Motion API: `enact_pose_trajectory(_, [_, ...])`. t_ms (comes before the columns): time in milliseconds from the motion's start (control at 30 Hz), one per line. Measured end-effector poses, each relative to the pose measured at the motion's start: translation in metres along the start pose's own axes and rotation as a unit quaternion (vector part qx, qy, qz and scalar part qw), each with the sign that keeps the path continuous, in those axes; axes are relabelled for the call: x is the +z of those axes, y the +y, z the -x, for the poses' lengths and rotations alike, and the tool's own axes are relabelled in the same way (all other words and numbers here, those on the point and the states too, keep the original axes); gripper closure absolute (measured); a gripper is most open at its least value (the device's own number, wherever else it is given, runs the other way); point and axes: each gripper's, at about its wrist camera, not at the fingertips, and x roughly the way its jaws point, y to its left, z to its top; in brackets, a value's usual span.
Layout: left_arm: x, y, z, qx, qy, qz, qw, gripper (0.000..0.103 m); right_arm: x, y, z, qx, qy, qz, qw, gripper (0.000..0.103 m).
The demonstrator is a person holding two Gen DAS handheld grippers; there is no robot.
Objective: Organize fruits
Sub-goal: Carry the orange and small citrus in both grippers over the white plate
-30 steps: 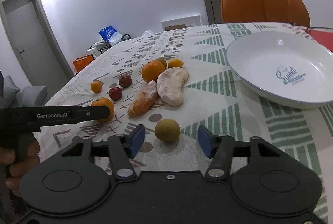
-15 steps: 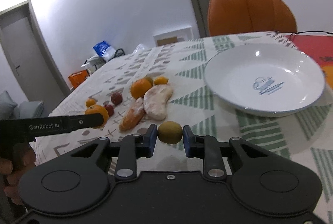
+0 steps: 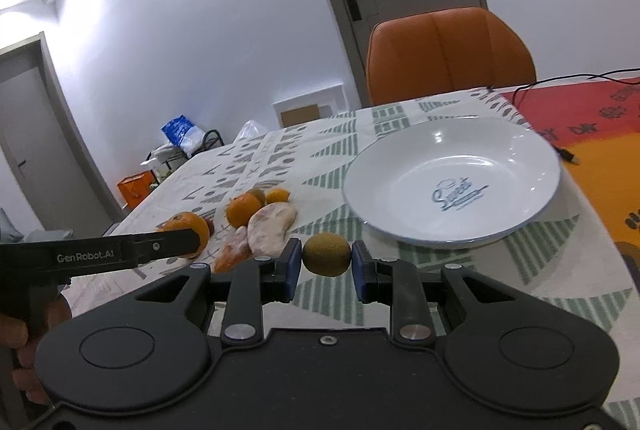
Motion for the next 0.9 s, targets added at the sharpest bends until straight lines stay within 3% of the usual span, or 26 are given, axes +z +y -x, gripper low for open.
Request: enact_pose_trajectory(900, [0.022, -0.067, -0.053, -0.045, 0.006, -0.055, 0.9974, 0.069, 0.013, -0.065, 0.003, -0.045, -0.036, -0.041, 0.997, 0.078])
